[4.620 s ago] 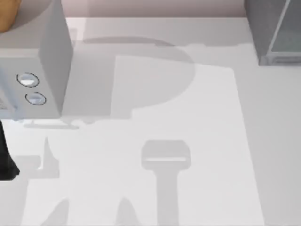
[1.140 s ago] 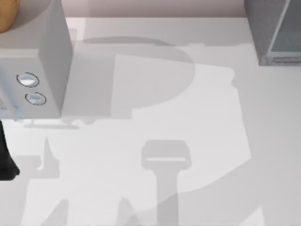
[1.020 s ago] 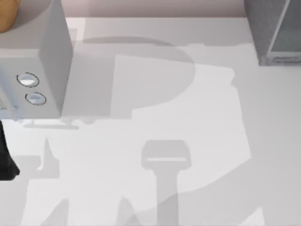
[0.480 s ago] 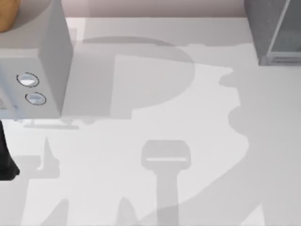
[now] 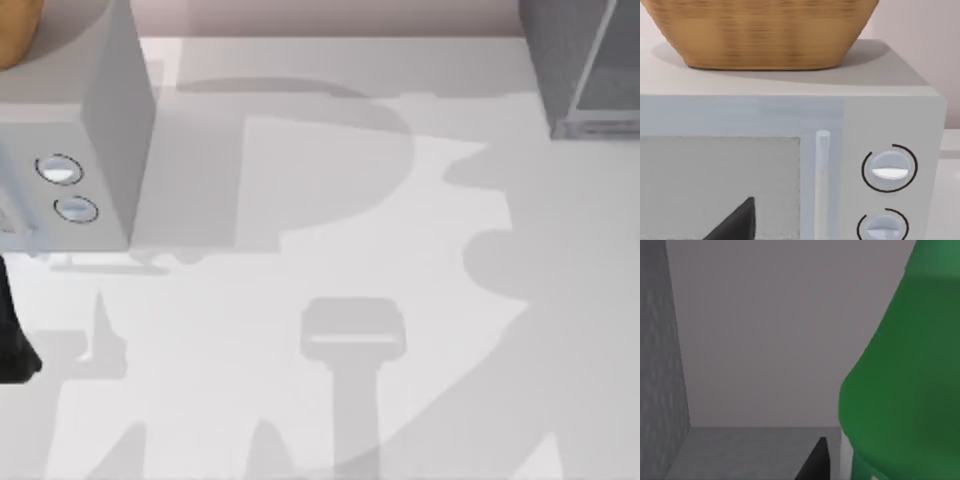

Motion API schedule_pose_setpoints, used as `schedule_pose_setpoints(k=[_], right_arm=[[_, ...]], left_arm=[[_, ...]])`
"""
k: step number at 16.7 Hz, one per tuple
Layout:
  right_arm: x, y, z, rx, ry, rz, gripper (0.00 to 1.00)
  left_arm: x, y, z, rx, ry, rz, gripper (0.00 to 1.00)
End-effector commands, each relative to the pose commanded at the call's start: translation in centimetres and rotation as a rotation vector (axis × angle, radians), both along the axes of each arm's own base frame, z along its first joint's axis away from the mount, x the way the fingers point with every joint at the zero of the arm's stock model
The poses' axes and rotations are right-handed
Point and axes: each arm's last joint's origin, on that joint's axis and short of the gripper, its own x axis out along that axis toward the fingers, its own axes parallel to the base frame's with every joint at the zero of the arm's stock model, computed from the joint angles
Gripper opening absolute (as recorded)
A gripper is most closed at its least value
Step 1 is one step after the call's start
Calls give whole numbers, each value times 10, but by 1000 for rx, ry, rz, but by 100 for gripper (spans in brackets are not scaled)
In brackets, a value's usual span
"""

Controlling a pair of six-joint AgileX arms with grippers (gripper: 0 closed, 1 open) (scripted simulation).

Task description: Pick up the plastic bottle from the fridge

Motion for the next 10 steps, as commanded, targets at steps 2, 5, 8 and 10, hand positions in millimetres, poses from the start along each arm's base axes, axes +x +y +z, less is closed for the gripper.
schedule_pose_setpoints(k=[2,5,8,10], right_arm=[[-12,0,6,-4,-17,5,0],[-46,0,0,3,5,0,0],[-81,0,-5,7,23,-2,0],[-94,1,-4,3,13,-4,0]], left_arm=[[0,0,0,0,0,0,100],[0,0,0,0,0,0,100],[0,0,0,0,0,0,100],[0,0,0,0,0,0,100]])
